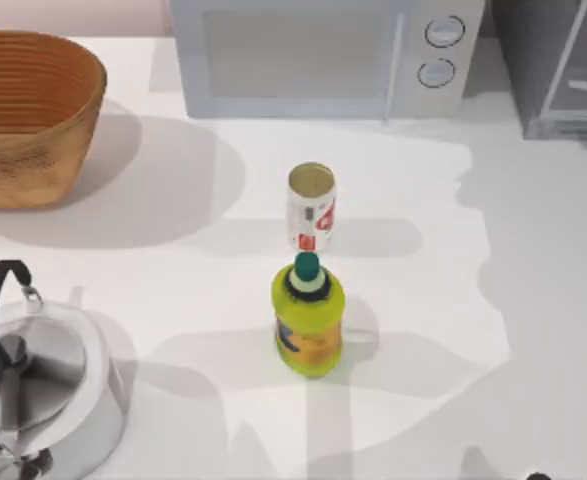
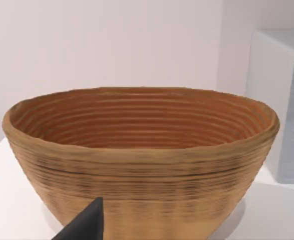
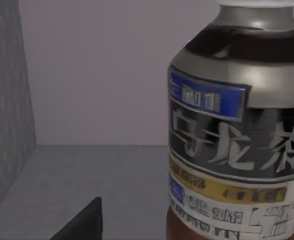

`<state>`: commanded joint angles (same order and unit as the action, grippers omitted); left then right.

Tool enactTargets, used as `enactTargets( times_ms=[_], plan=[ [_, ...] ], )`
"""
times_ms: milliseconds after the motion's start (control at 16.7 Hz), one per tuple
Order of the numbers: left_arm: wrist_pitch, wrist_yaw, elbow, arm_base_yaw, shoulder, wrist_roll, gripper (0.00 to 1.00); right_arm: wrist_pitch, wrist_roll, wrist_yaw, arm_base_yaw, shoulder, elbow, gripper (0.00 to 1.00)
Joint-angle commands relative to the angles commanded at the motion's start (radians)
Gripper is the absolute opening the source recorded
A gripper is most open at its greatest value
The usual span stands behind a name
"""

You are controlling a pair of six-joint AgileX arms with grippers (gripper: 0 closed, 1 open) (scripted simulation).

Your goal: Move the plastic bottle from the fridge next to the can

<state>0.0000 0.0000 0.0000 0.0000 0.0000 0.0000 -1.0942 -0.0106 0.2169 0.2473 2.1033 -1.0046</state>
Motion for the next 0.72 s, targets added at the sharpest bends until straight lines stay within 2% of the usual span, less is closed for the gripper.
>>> enactTargets(
  times_ms=[540, 720],
  plan=[
    [0.0, 0.0, 0.0, 0.0, 0.0, 0.0, 1.0, 0.119, 0.001, -0.027, -0.021, 0.146, -0.27, 1.0],
    [0.0, 0.0, 0.0, 0.0, 0.0, 0.0, 1.0, 0.132, 0.001, -0.029, -0.024, 0.159, -0.295, 1.0]
  ],
)
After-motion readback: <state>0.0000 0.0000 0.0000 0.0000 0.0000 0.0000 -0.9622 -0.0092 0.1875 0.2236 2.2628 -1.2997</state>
